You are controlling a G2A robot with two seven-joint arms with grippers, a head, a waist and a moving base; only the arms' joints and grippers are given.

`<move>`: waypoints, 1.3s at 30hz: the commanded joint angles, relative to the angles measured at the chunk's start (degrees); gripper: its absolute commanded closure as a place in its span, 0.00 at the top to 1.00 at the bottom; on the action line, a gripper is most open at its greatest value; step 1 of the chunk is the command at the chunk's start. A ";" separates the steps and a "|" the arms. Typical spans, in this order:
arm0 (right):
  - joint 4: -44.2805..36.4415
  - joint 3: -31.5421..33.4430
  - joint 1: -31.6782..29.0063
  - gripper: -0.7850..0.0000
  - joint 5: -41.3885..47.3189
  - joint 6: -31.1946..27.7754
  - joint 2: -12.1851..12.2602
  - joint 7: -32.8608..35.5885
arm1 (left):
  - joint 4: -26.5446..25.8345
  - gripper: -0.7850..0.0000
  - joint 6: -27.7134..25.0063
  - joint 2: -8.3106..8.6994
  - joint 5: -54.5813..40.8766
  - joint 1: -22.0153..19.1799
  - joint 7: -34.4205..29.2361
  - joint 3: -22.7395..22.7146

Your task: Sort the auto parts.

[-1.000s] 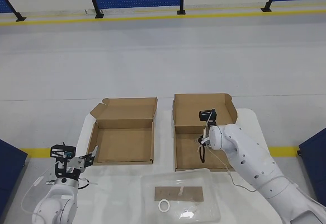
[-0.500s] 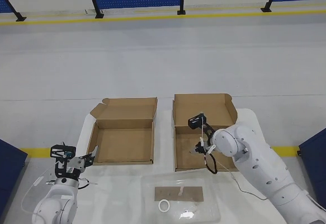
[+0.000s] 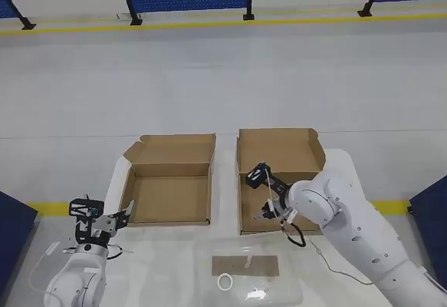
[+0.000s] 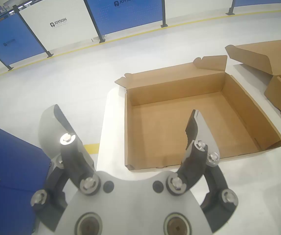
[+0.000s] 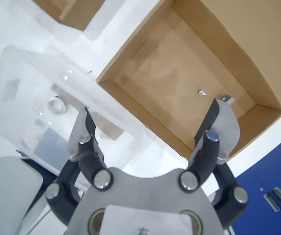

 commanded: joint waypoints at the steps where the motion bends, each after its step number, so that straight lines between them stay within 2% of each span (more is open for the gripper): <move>1: -1.93 0.17 -0.42 1.00 1.75 -3.96 0.32 2.67 | 0.00 1.00 0.00 0.00 0.00 0.00 0.00 0.00; 3: -3.31 0.72 -0.74 1.00 6.57 -6.83 0.57 5.65 | 0.00 1.00 0.00 0.00 0.00 0.00 0.00 0.00; 6: -3.29 -0.26 -1.10 1.00 9.47 -9.69 1.24 6.29 | 0.00 1.00 0.00 0.00 0.00 0.00 0.00 0.00; 17: -4.57 -1.08 -1.63 1.00 9.18 -10.70 1.24 5.28 | 0.00 1.00 0.00 0.00 0.00 0.00 0.00 0.00; 21: -9.25 -6.23 -1.74 1.00 9.43 -12.46 2.40 3.54 | 0.00 1.00 0.00 0.00 0.00 0.00 0.00 0.00; 27: -13.61 -15.17 2.85 1.00 11.68 -10.26 5.71 5.75 | 0.00 1.00 0.00 0.00 0.00 0.00 0.00 0.00; 29: -13.29 -19.01 5.59 1.00 12.19 -9.70 6.82 6.29 | 0.00 1.00 0.00 0.00 0.00 0.00 0.00 0.00; 35: -10.66 -25.14 10.10 1.00 15.00 -9.70 7.99 6.29 | 0.00 1.00 0.00 0.00 0.00 0.00 0.00 0.00; 39: -10.49 -25.52 10.36 1.00 14.90 -9.70 8.01 6.29 | 0.00 1.00 0.00 0.00 0.00 0.00 0.00 0.00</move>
